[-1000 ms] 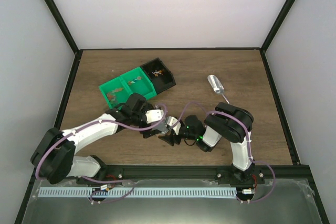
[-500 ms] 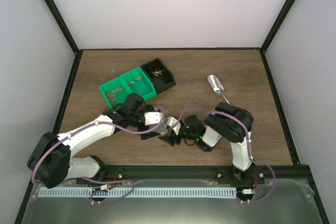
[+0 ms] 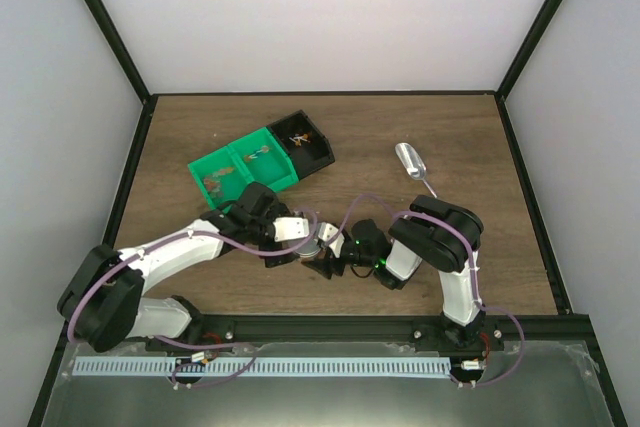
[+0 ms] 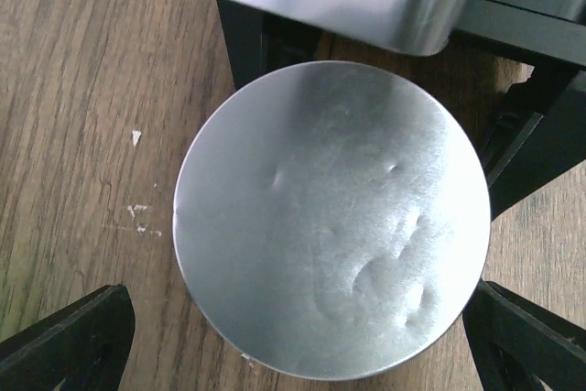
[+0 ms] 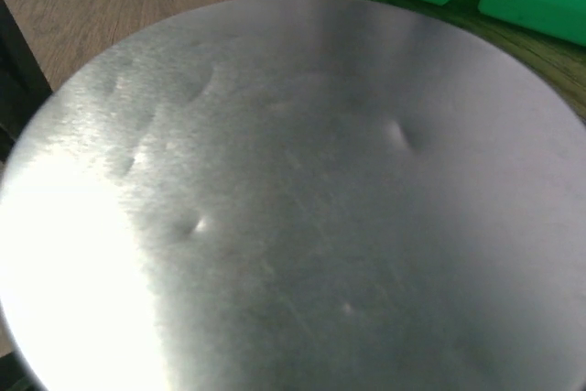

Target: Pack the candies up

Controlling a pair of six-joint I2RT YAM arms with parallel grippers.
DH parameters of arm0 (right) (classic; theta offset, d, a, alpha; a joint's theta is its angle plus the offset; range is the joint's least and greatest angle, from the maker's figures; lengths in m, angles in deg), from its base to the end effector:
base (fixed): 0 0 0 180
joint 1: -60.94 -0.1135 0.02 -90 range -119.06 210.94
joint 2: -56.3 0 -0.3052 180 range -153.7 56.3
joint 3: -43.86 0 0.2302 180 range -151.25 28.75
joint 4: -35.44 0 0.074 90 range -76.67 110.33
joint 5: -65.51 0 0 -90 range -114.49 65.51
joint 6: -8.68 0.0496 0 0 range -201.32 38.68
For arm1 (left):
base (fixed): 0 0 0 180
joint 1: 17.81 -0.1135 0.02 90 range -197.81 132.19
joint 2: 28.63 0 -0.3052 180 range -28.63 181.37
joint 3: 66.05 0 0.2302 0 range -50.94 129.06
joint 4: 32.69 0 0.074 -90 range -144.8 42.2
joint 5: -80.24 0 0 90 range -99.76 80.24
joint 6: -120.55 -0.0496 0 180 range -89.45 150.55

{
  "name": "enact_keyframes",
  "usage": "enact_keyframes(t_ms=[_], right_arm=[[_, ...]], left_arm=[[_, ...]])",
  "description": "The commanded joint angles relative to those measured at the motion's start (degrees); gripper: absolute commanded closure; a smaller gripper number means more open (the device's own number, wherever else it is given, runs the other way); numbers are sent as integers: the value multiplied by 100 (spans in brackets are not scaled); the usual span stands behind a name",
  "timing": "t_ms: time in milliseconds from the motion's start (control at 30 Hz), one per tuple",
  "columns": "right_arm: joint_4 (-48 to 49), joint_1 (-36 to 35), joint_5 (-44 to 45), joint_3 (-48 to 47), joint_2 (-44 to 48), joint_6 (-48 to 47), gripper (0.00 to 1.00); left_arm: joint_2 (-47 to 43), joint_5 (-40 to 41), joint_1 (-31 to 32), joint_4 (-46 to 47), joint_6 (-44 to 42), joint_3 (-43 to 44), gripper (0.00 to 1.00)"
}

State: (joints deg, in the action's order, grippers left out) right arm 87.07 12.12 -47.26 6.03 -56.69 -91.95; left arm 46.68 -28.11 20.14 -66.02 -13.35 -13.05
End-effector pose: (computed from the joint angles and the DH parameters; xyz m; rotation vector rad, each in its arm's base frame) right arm 0.1883 0.2444 0.1241 -1.2355 1.6253 0.8190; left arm 0.1670 -0.1500 0.2214 1.7353 1.8105 -0.3638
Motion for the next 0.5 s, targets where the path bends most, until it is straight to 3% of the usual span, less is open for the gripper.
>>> enact_keyframes(t_ms=[0, 333, 467], right_arm=[[-569, -15, -248, 75, -182, -12, 52], [-582, -23, -245, 85, -178, -79, 55], [-600, -23, -164, 63, -200, -19, 55]], left_arm=[[81, 450, -158, 286, 234, 28, 0], [414, 129, -1144, 94, 392, 317, 0], [118, -453, -1212, -399, -383, 257, 0]])
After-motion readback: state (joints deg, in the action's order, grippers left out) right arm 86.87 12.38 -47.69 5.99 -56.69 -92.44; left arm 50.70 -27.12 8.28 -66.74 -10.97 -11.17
